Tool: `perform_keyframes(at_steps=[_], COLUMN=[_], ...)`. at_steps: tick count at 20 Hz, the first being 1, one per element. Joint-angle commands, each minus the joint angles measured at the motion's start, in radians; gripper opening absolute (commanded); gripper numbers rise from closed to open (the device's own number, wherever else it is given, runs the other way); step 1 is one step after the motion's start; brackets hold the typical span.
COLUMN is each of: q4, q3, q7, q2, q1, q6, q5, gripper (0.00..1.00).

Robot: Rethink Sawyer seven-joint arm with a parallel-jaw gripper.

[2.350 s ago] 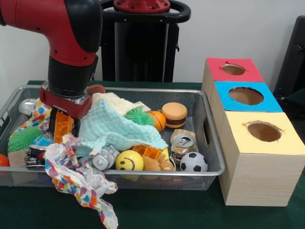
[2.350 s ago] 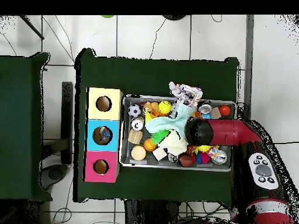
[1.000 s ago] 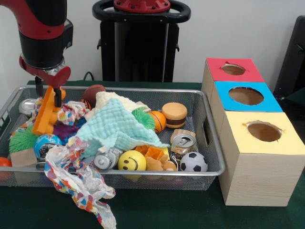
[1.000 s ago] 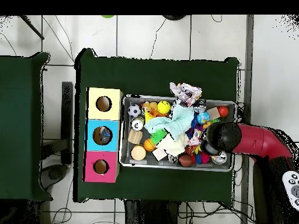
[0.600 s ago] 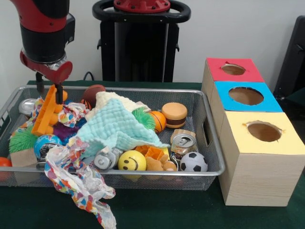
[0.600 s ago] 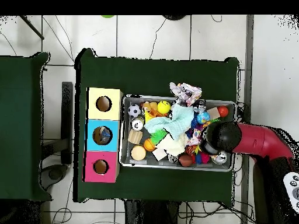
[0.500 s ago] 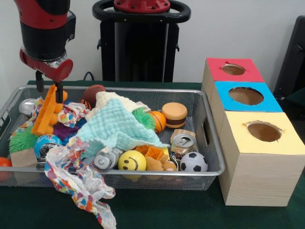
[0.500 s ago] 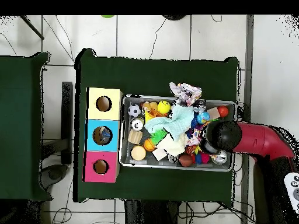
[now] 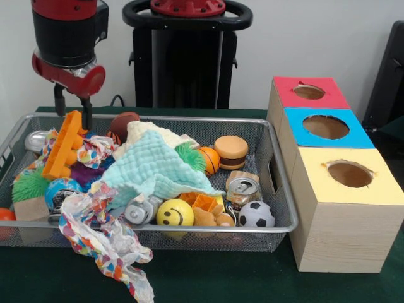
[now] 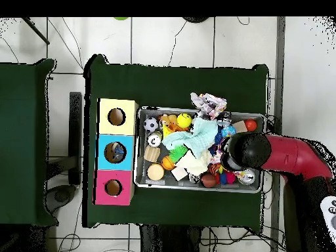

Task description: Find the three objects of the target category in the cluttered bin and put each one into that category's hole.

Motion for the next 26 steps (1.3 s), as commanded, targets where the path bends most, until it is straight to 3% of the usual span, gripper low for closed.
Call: perform_keyframes(at_steps=[1,10,14,23,26], q4=[0.084,0.103,0.098,0.108,0.102], q3=[0.092,0.055,0.028,-0.043,-0.091], q7=[-0.054,0.136,0.178,0.168,0.163], q2=[-0.006,0.023,0.054,0.137,0.154], q1=[0.042,0.134,0.17,0.208,0.237], q6=[-0.03,-0.22,-0.291,-0.462,-0.475], q5=[0.055,0.122,0.15,0.152,0.137], gripper=[1.0,1.0,1.0,1.0,1.0])
